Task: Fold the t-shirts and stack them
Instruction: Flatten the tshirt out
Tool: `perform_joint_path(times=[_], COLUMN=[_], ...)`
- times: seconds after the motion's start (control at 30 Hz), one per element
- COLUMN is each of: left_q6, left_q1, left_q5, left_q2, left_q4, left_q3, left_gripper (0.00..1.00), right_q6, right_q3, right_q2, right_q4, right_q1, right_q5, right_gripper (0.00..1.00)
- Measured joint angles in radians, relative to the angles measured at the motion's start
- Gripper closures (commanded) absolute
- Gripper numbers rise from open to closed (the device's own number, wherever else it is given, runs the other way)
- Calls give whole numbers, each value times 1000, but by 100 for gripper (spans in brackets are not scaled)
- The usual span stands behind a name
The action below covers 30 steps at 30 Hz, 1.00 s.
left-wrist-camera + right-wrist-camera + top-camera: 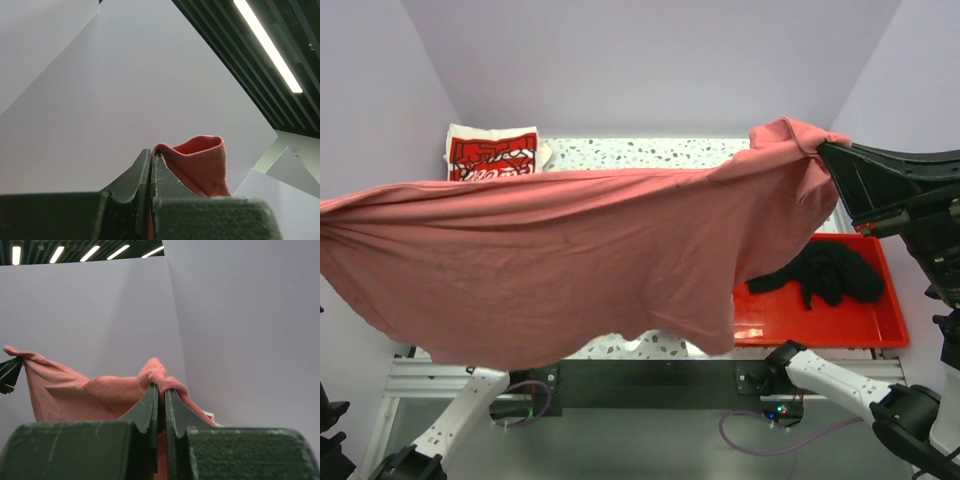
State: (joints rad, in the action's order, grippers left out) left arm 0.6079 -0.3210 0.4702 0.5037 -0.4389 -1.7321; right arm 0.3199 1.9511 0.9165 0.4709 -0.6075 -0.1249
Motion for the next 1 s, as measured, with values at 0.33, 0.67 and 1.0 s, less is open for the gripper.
perform_joint_path(times=[0.33, 0.67, 1.0], left_q6=[-17, 63, 85], left_q1=[0, 81, 331], left_q5=[143, 464, 288], left_q2=[63, 617, 1302], left_q4=[62, 131, 117], left_q3=[204, 590, 470], left_gripper=[100, 89, 0], right_q6=[-96, -123, -56], right_q3=[-134, -254, 10], right_q2=[133, 739, 1416], right_q4=[-93, -255, -149], right_q1=[0, 122, 228], right_q5=[148, 251, 107], right_gripper=[100, 100, 1])
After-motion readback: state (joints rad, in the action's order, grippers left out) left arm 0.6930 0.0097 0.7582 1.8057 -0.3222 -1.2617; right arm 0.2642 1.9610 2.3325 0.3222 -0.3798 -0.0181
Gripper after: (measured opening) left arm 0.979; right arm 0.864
